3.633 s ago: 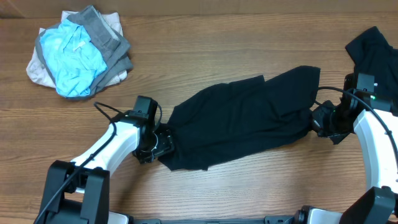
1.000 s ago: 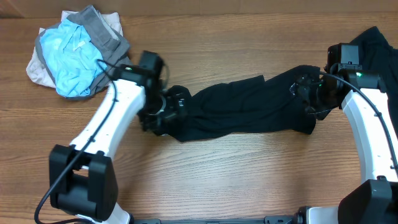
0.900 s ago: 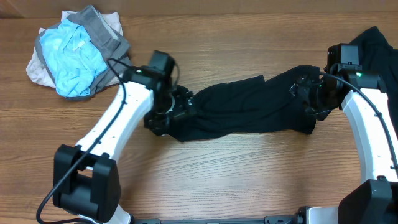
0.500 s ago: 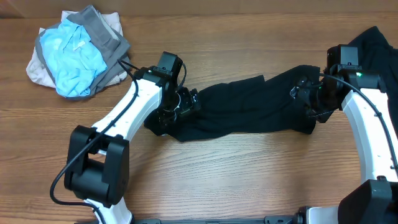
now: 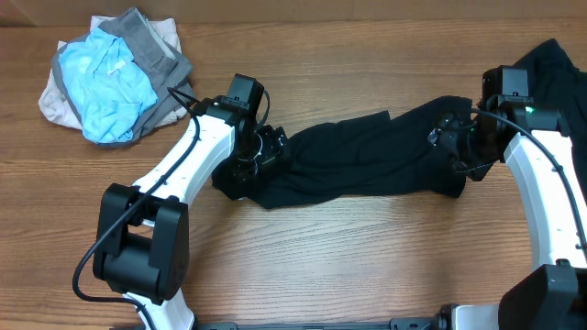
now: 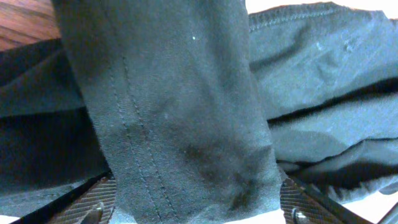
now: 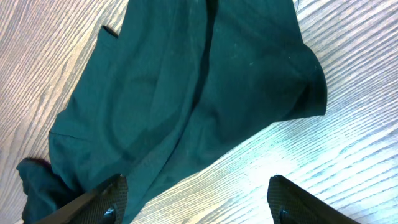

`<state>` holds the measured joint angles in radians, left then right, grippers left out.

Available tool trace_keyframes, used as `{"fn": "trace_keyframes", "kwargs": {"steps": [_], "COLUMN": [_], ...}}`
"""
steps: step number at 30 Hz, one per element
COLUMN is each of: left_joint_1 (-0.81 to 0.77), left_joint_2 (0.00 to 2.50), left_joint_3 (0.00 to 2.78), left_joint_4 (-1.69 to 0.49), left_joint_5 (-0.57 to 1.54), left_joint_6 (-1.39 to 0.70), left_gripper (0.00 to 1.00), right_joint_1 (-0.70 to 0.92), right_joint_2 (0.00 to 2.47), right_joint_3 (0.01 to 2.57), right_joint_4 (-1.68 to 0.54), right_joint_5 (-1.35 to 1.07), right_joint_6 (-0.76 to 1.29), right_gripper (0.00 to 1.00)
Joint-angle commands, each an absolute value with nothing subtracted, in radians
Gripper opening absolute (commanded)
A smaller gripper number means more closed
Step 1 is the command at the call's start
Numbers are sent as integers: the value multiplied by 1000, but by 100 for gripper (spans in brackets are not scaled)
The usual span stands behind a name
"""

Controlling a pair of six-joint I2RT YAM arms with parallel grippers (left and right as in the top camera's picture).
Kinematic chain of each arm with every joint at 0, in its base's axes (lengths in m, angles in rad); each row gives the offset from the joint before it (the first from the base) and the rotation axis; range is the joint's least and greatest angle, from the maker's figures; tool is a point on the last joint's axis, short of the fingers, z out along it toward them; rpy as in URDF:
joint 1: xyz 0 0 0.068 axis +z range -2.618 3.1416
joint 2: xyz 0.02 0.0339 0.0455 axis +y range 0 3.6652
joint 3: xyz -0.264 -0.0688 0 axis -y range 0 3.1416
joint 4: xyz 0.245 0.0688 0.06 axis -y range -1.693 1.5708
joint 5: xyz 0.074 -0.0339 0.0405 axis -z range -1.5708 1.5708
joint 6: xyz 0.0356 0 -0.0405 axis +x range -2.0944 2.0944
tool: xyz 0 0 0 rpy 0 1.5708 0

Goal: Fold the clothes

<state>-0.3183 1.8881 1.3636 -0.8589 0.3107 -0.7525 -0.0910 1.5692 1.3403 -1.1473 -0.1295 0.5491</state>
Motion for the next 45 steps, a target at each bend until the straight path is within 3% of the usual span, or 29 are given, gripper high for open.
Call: {"fn": "trace_keyframes", "kwargs": {"steps": [1,5,25,39,45], "left_joint_1": [-315,-315,-313,-313,-313], "left_joint_2": [1893,1893,1968,1968,1968], "left_joint_3": [1361,1361,1362,1362,1362], "left_joint_4": [-855,-854,-844,-849,-875], "left_joint_5": [282,281,304,280,251], "left_joint_6": [-783,-783,-773,-755,-729], "left_gripper": [75,65,63,15,18], "right_joint_1": [-95,-95,-95,-95,-96], "right_joint_2": [1557,1557,1560,1614,1737], "right_joint_3": [1343,1343,1343,1343,1343], "right_joint_4": [-1147,-1143,-1116,-1012,-900], "right_joint_5": [-120,-120,-120,-45,-46], "right_joint_6": [542,542,542,541,542], "right_gripper": [76,76,77,79,79]}}
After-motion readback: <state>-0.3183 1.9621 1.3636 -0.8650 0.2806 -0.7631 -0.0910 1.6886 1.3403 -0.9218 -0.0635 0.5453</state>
